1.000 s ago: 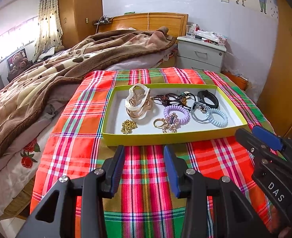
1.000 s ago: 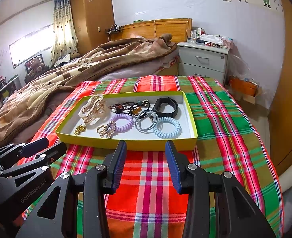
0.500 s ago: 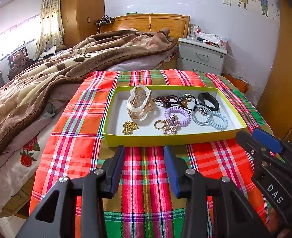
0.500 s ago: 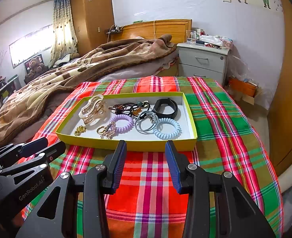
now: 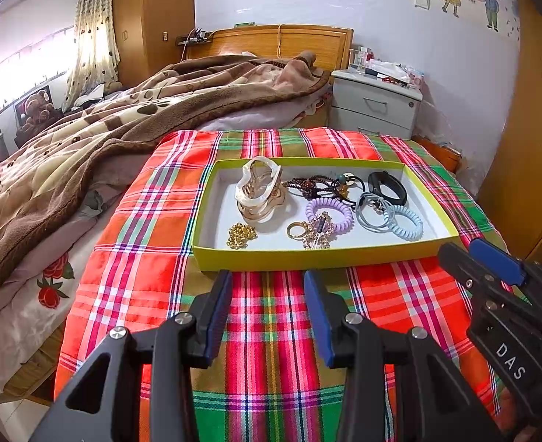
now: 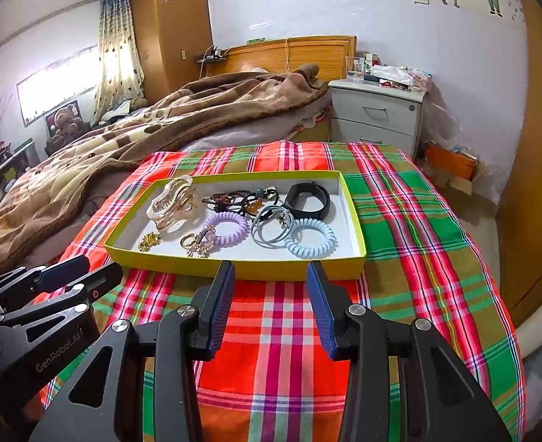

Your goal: Organize jewelry

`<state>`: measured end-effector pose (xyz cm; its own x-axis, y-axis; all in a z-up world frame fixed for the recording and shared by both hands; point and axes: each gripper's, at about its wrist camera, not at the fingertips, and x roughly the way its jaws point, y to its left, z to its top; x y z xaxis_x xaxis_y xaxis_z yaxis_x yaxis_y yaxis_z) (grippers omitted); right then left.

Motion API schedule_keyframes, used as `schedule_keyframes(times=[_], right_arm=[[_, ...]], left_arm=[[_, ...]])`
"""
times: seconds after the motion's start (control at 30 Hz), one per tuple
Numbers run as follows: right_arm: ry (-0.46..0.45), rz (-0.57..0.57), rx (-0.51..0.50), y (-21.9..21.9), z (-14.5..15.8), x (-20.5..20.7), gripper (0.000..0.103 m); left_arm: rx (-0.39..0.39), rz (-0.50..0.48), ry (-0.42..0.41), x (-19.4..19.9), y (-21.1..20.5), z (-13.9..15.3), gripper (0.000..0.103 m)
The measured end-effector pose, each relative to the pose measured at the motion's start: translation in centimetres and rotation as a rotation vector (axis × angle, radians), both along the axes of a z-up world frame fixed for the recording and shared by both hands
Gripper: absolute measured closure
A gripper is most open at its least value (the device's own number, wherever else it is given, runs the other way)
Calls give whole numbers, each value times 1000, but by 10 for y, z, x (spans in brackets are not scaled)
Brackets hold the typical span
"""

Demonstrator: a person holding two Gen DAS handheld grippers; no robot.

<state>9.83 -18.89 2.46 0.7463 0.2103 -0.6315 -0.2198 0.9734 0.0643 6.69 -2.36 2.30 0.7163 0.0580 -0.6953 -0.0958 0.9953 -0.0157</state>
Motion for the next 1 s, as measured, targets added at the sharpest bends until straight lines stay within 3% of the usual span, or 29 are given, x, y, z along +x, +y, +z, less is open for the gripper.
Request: schedule_keyframes(times=[1.0], right_arm=[[1, -4, 0, -1, 0, 0, 62]], left_arm=[[-3, 7, 4, 1, 0, -2, 61]])
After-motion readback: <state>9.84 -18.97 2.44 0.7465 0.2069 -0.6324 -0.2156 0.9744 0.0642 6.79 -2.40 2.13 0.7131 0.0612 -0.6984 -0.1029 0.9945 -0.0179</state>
